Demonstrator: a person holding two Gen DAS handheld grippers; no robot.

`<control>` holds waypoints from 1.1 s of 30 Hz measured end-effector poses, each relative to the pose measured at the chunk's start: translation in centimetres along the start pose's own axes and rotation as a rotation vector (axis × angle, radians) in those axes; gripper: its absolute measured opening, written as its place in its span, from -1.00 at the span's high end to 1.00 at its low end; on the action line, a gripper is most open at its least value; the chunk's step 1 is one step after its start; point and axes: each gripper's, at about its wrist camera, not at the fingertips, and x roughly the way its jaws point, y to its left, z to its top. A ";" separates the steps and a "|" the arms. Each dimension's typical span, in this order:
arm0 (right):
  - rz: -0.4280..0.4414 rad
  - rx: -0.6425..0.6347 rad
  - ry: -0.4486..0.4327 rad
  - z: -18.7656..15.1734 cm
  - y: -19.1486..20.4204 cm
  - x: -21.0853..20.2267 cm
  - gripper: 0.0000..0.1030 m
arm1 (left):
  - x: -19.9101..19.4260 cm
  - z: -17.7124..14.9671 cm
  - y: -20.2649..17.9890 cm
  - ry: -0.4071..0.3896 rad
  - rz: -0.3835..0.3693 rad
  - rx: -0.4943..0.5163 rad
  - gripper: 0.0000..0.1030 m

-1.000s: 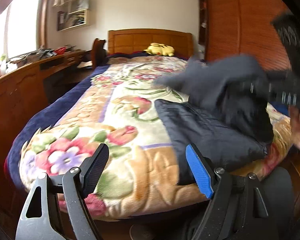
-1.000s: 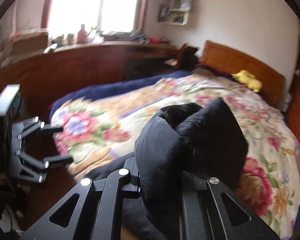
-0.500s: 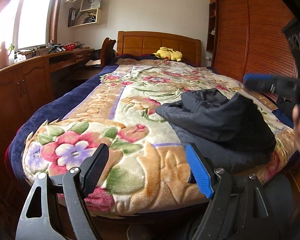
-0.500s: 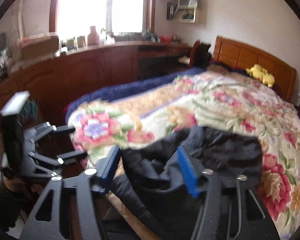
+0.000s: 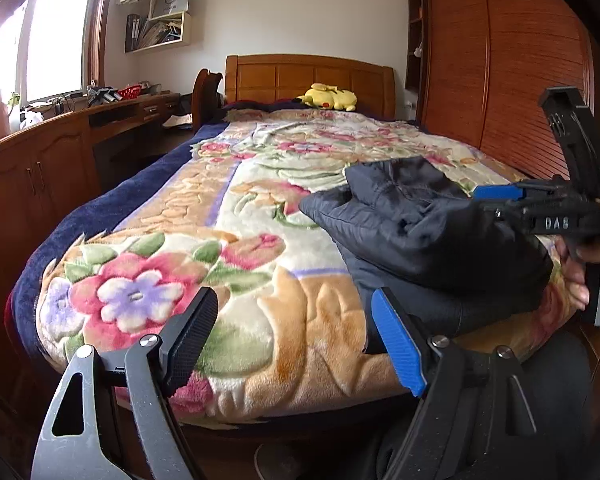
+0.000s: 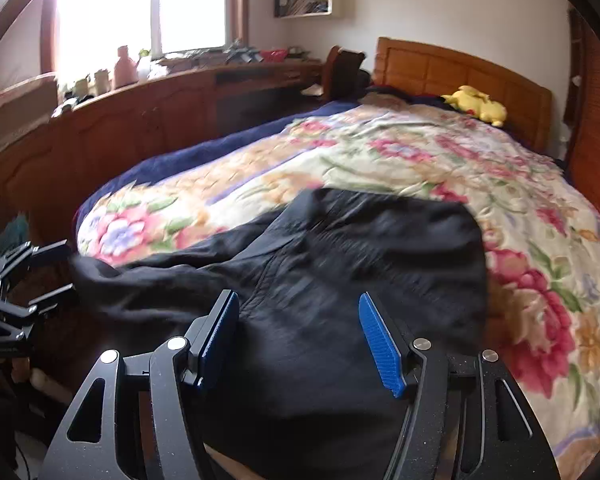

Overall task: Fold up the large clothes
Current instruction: 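Release the jacket bundle and withdraw the right gripper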

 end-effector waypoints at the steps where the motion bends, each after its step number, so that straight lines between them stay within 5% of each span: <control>1: 0.004 -0.002 0.010 -0.2 0.6 0.5 -0.27 | 0.1 -0.2 0.1 0.005 0.000 -0.003 -0.56; 9: -0.002 -0.028 0.043 -0.5 0.6 3.7 -0.27 | 0.3 -0.6 0.4 0.020 -0.002 -0.017 -0.56; 18: -0.016 0.000 -0.045 -1.3 -1.5 -0.9 -0.27 | 1.1 -1.4 0.0 0.048 -0.021 -0.007 -0.56; 33: -0.185 0.074 -0.052 -1.1 -10.8 -0.8 -0.27 | 4.3 -1.6 -1.8 0.079 -0.077 0.009 -0.56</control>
